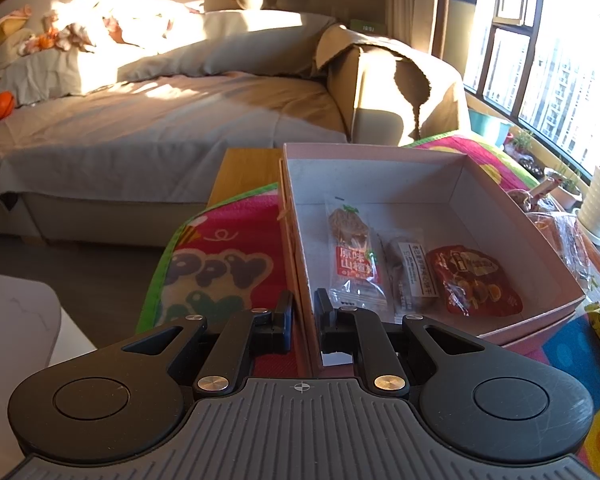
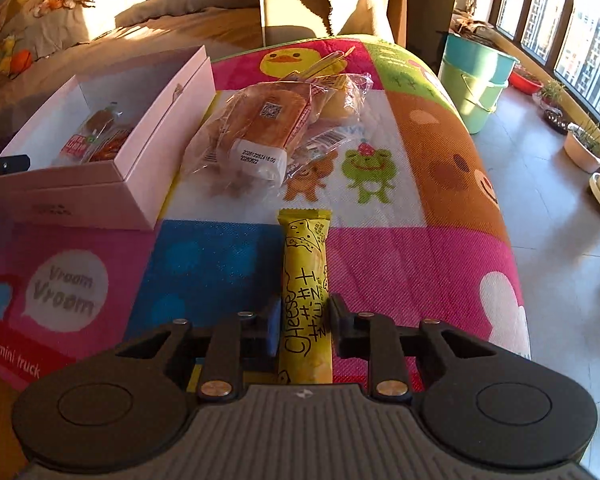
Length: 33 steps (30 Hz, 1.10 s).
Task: Organize objects
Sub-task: 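Lift the cheese stick and carry it over the pink box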
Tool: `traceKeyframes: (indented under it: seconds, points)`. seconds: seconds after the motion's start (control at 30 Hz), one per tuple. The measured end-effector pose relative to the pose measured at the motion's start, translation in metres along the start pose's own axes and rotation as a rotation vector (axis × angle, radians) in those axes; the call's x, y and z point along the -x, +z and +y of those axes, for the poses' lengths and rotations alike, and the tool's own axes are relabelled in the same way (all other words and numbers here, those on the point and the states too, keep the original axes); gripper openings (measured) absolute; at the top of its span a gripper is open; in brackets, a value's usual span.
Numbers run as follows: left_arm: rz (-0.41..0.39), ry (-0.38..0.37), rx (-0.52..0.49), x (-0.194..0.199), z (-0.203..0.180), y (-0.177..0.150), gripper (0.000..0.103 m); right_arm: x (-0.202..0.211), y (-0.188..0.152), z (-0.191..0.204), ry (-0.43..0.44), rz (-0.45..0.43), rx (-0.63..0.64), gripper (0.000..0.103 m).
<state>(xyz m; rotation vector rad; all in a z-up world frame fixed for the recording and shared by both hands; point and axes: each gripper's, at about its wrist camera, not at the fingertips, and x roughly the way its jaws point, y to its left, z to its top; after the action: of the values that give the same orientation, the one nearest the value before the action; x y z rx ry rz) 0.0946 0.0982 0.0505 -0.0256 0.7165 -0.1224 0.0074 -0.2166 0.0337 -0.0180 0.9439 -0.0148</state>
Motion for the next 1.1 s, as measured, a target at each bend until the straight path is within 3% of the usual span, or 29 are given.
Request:
traceKeyframes:
  seconds: [0.3,0.43,0.53,0.67,0.8,0.9,1.1]
  points:
    - [0.000,-0.001,0.000,0.000,0.000,0.000,0.013,0.027,-0.003,0.008,0.050,0.020,-0.005,0.021]
    - [0.000,-0.007,0.002,0.000,0.002,-0.001,0.014,0.067,0.005,0.020,0.147,-0.002,-0.010,0.021]
    - [-0.001,-0.011,0.004,-0.001,0.003,-0.001,0.014,0.109,0.025,0.039,0.210,-0.104,0.040,0.021]
    - [0.000,-0.012,0.005,-0.001,0.003,-0.001,0.014,0.158,0.064,0.060,0.265,-0.310,0.089,0.021]
    - [-0.001,-0.012,0.006,-0.001,0.003,-0.001,0.014,0.180,0.103,0.077,0.308,-0.459,0.108,0.021]
    - [-0.002,-0.013,0.007,-0.001,0.003,-0.001,0.014,0.167,0.125,0.092,0.354,-0.473,0.103,0.021]
    - [-0.001,-0.012,0.007,-0.001,0.003,-0.001,0.014,0.084,0.155,0.126,0.391,-0.310,0.068,0.021]
